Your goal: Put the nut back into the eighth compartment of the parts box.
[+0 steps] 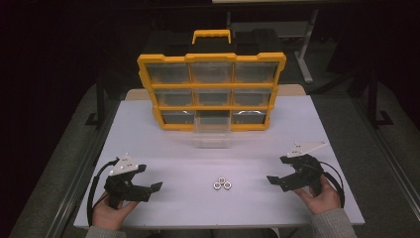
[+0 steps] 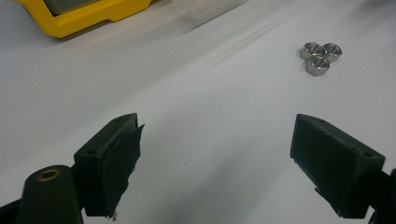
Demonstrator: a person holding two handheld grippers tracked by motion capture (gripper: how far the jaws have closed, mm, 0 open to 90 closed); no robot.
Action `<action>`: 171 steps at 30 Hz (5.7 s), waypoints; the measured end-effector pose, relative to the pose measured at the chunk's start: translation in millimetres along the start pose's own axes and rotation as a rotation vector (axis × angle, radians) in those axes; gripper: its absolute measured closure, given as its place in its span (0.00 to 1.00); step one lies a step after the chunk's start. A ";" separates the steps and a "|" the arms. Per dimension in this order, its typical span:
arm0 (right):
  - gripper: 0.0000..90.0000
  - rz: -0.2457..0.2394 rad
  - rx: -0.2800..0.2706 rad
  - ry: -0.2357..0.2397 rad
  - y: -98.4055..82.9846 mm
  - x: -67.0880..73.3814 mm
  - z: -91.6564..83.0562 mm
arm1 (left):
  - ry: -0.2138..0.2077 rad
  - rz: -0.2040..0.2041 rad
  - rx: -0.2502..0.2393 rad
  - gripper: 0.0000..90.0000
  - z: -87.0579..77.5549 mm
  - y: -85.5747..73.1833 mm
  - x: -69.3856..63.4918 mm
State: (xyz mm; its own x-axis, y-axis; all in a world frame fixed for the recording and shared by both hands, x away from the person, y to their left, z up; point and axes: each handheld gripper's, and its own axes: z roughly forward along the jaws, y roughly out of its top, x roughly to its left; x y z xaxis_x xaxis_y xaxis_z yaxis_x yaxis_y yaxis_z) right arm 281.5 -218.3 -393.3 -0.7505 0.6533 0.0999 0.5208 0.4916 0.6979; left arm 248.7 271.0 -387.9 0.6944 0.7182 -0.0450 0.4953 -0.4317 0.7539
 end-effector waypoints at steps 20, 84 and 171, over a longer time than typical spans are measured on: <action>0.16 -0.014 0.041 0.033 13.3 8.9 11.1 | -0.006 0.014 0.005 0.17 2.8 2.0 -1.7; 0.72 -0.333 0.324 0.206 62.8 71.9 113.9 | -0.015 0.027 -0.002 0.18 3.3 5.7 -6.0; 0.77 -0.233 0.204 0.267 156.7 5.7 48.8 | -0.010 0.035 -0.003 0.17 1.5 7.6 -5.7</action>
State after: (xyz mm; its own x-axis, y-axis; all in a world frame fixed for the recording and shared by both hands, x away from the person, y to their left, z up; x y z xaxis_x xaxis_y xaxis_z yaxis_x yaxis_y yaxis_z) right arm 378.8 -109.4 -318.0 -0.9232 0.3519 0.1547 0.3743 0.7307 0.5709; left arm 249.3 262.9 -382.9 0.7168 0.6968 -0.0251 0.4688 -0.4550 0.7571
